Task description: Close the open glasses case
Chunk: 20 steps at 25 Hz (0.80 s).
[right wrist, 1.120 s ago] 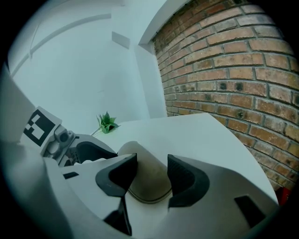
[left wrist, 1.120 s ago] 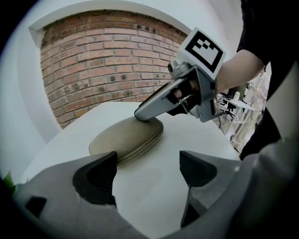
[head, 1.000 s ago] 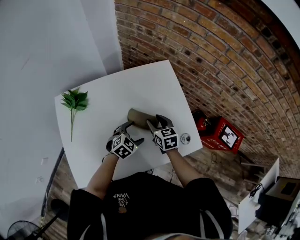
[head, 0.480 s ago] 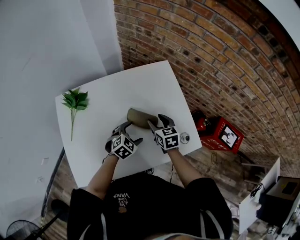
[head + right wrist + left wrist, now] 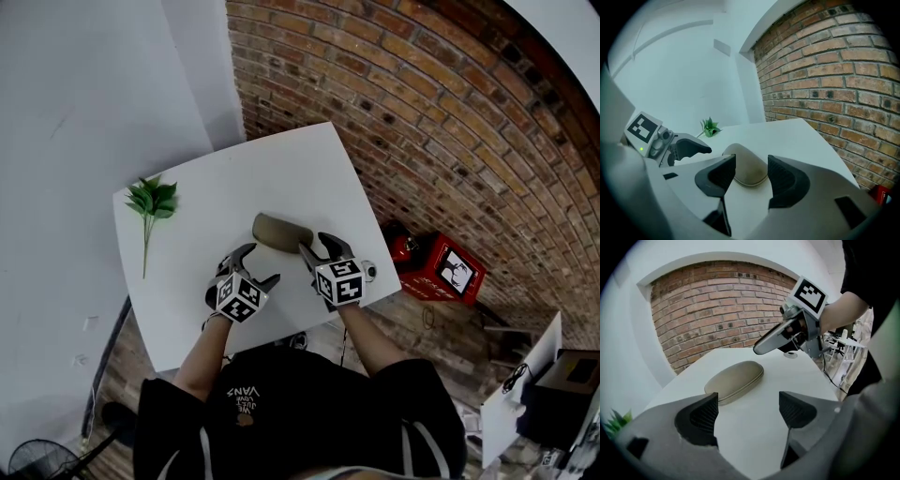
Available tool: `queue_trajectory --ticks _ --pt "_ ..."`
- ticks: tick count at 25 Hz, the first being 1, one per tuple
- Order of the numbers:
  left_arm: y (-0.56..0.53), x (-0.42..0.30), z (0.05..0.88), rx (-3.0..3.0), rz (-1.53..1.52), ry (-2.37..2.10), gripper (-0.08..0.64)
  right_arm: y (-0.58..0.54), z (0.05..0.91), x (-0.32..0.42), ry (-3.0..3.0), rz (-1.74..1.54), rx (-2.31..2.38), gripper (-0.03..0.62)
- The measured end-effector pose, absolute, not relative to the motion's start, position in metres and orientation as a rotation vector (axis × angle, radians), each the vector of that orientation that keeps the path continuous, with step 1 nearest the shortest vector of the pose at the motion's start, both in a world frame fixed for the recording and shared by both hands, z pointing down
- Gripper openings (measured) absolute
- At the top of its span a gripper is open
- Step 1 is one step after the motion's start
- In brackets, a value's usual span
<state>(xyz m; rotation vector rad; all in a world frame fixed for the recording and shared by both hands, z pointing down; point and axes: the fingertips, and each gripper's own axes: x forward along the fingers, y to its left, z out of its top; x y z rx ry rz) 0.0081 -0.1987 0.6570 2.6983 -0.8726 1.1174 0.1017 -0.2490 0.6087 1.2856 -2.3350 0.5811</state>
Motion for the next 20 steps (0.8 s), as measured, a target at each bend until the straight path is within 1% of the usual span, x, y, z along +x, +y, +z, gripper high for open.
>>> queue_trajectory --ticks 3,5,7,8,9,12,13,15,17,20 --pt "-0.195 0.006 0.642 2.738 1.079 -0.952 0.355 -0.237 0.598 0.108 -2.363 0.554 1.317 0.169" --pt "-0.192 0.004 0.630 2.776 1.064 -1.020 0.311 -0.228 0.591 0.114 -2.371 0.527 1.346 0.115" --pt "-0.188 0.003 0.618 2.809 1.043 -1.085 0.265 -0.219 0.584 0.119 -2.384 0.512 1.366 0.042" --pt "-0.185 0.004 0.612 2.822 1.024 -1.112 0.246 -0.214 0.581 0.121 -2.393 0.506 1.371 0.015" --pt "-0.181 0.004 0.607 2.834 1.003 -1.136 0.223 -0.209 0.578 0.122 -2.402 0.497 1.373 0.002" --pt "-0.166 0.006 0.590 2.876 0.953 -1.204 0.116 -0.192 0.569 0.124 -2.433 0.485 1.366 0.002" --pt "-0.161 0.007 0.586 2.885 0.938 -1.221 0.095 -0.187 0.567 0.125 -2.443 0.483 1.364 0.002" --pt "-0.151 0.007 0.577 2.889 0.904 -1.256 0.066 -0.176 0.561 0.127 -2.464 0.474 1.365 0.000" --pt "-0.142 0.005 0.569 2.885 0.878 -1.301 0.018 -0.165 0.556 0.128 -2.484 0.463 1.363 0.000" --pt "-0.129 0.002 0.562 2.868 0.845 -1.339 0.009 -0.150 0.549 0.130 -2.512 0.458 1.357 0.000"
